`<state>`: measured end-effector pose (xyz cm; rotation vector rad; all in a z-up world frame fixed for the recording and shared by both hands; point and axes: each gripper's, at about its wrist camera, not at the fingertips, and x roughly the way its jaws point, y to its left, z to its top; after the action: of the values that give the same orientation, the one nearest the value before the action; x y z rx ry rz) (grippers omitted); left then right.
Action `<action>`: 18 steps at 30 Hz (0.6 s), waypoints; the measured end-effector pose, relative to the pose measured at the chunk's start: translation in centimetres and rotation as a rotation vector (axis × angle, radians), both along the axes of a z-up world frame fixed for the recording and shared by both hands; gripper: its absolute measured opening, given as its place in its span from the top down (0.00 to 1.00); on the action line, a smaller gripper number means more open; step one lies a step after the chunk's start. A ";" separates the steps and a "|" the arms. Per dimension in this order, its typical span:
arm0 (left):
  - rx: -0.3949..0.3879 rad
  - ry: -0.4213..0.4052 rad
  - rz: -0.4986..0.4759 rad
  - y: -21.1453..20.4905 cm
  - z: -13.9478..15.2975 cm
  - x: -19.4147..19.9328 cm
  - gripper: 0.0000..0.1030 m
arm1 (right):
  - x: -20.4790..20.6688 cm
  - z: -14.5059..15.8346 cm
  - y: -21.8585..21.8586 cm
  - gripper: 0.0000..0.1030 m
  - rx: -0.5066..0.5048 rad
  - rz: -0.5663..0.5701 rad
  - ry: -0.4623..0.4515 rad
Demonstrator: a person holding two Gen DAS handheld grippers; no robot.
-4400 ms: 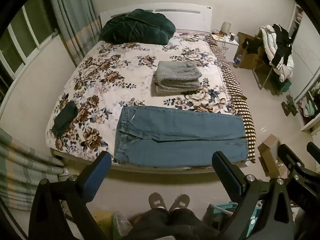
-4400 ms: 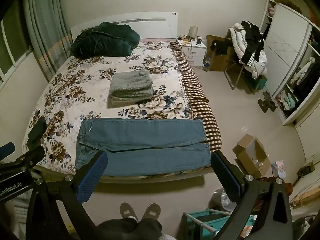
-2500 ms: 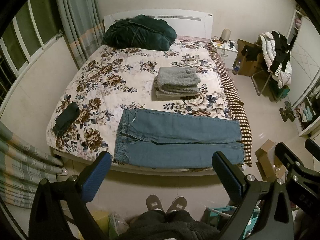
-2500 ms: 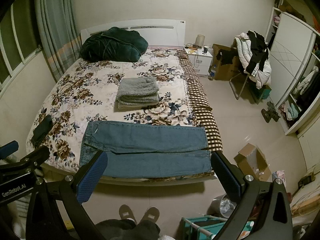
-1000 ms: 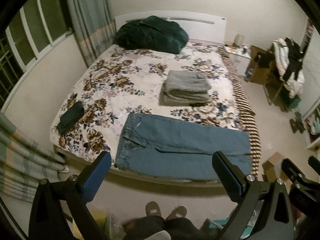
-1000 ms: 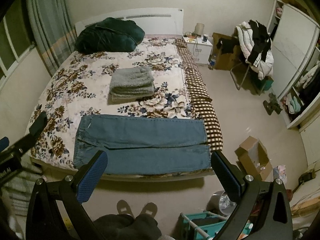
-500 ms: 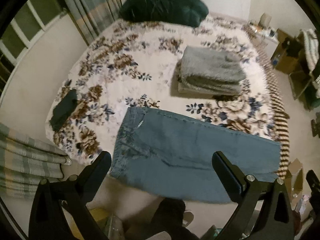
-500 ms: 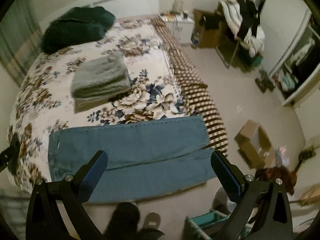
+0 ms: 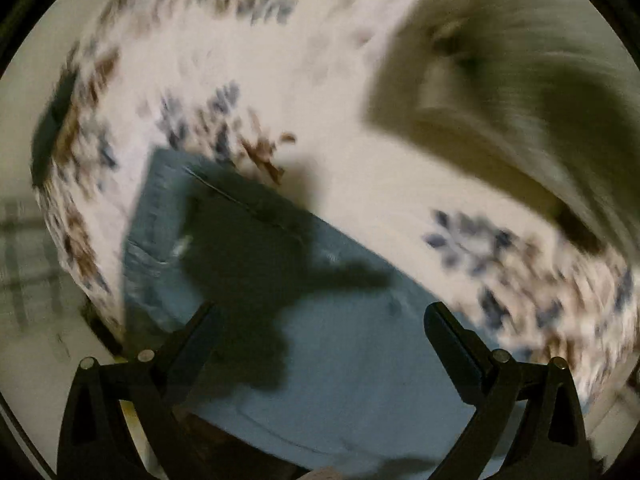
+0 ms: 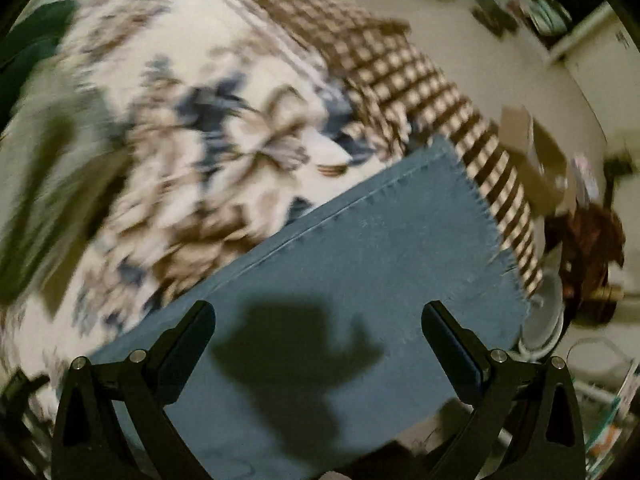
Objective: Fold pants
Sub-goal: 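Grasp the jeans waistband with the left gripper while the right gripper grasps the hem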
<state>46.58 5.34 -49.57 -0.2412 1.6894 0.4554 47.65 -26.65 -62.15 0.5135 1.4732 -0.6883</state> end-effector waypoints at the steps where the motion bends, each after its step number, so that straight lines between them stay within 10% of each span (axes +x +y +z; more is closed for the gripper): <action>1: -0.003 0.012 0.025 0.2 -1.2 0.4 0.00 | 0.5 -2.3 -1.3 0.00 0.014 -0.039 0.017; 10: 0.004 0.045 0.177 2.6 -7.3 0.0 0.04 | -0.3 -12.9 -6.4 0.02 0.156 -0.268 0.071; 12: 0.021 -0.010 0.158 2.1 -6.1 -0.4 0.20 | -0.5 -13.9 -6.6 0.12 0.170 -0.285 0.057; 14: 0.043 -0.054 0.117 1.5 -4.4 -0.9 0.75 | -0.8 -14.4 -6.5 0.30 0.169 -0.282 0.038; 18: 0.006 -0.138 0.101 1.6 -0.8 -3.0 0.94 | -2.1 -13.8 -6.0 0.83 0.178 -0.278 -0.023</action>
<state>43.57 6.91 -50.40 -0.3471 1.5457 0.5078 45.60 -32.67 -76.00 0.8728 1.4628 -0.7679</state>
